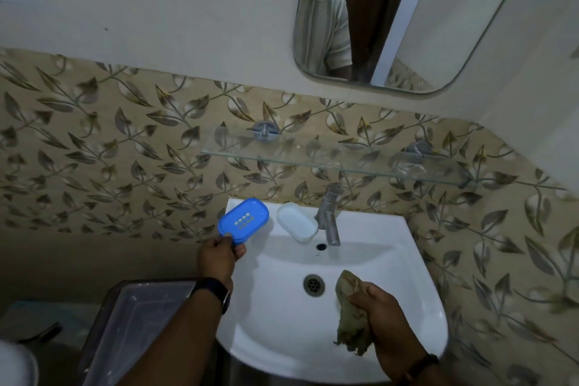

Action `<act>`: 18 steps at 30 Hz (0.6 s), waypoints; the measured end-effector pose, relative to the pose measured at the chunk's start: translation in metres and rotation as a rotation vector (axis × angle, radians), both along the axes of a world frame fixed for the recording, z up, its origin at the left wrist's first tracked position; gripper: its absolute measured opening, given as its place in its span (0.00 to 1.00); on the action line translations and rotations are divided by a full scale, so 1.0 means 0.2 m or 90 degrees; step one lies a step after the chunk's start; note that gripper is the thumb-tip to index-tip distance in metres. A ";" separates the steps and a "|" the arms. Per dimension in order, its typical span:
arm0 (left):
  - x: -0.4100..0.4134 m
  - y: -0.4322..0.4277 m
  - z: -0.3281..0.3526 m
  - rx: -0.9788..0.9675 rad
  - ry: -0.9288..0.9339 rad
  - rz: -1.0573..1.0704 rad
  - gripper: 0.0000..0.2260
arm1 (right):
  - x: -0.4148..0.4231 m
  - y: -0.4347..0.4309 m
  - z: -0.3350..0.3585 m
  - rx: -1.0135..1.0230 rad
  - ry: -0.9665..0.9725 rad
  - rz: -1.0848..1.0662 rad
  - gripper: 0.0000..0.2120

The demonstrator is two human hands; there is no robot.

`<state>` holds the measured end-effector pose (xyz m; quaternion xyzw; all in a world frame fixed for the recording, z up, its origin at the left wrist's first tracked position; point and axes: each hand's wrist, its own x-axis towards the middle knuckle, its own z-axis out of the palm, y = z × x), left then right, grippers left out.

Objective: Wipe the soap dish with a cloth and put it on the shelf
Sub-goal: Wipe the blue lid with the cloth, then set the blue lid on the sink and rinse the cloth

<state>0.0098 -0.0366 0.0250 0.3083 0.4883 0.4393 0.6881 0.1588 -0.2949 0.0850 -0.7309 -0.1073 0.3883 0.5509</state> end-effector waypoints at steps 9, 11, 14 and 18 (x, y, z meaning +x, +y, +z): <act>0.19 0.16 -0.12 -0.053 0.081 0.005 0.10 | 0.17 -0.04 -0.06 -0.048 -0.045 -0.011 0.05; 0.22 0.19 -0.14 -0.063 0.085 0.019 0.10 | 0.22 -0.03 -0.08 -0.053 -0.040 -0.002 0.05; 0.25 0.22 -0.18 -0.050 0.168 0.025 0.11 | 0.28 -0.02 -0.11 -0.055 -0.036 0.001 0.04; 0.25 0.23 -0.23 0.015 0.283 0.038 0.13 | 0.35 0.00 -0.14 -0.060 -0.024 -0.003 0.04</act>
